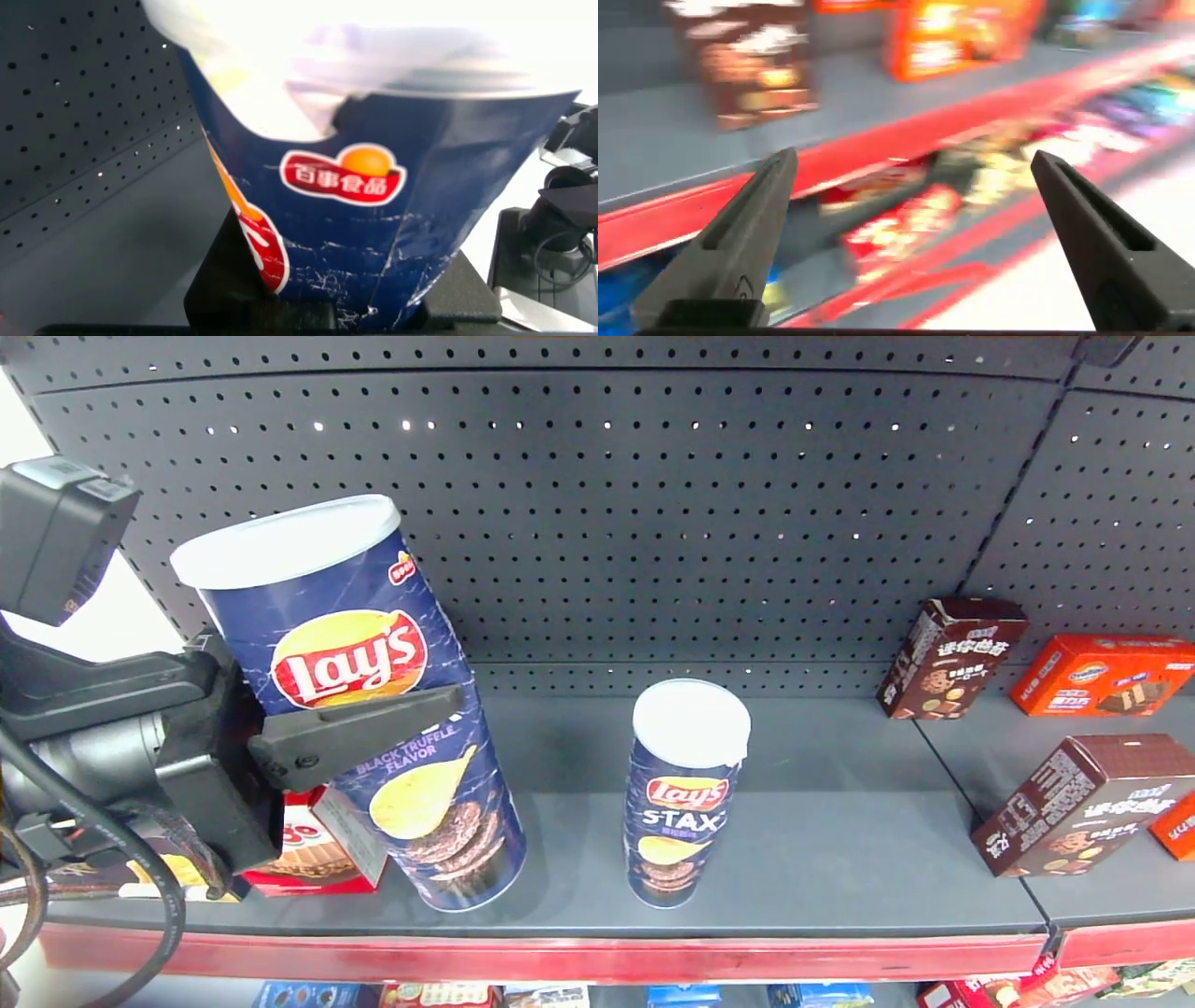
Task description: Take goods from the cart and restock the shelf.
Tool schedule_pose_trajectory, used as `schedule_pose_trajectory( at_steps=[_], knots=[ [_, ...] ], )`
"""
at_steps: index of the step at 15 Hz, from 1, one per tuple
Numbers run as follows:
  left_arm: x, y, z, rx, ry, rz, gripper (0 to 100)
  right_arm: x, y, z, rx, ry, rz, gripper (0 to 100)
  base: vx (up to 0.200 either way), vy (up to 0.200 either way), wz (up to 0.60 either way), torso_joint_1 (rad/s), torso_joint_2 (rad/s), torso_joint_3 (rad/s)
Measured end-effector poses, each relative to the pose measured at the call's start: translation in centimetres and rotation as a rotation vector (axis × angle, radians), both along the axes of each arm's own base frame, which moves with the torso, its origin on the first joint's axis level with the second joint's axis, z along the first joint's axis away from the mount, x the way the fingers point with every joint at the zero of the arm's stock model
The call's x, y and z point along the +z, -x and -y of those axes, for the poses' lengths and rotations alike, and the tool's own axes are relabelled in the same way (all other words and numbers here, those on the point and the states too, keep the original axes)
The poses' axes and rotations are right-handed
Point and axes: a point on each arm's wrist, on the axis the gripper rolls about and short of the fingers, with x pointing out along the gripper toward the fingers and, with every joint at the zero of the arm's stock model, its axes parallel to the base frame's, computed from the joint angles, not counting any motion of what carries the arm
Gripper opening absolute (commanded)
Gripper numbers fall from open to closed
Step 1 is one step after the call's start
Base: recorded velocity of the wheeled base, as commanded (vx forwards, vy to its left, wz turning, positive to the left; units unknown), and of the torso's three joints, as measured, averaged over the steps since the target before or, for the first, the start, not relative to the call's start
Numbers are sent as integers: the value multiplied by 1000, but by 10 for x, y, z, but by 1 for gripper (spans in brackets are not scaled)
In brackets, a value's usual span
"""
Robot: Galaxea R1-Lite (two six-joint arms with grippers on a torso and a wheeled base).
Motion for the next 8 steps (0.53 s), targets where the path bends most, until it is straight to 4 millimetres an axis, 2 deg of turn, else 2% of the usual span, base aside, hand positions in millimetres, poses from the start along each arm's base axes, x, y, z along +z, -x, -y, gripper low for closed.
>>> schedule_pose_trajectory(
  at_steps=[2,8],
  knots=[
    [1,0,0,0,2,4,0,1,1,2,-139,65,-33,100,0,0,0,0,0,0],
    [-1,2,-1,3,-1,-4,0,-6,2,4,-141,-36,-6,100,0,0,0,0,0,0]
  ],
)
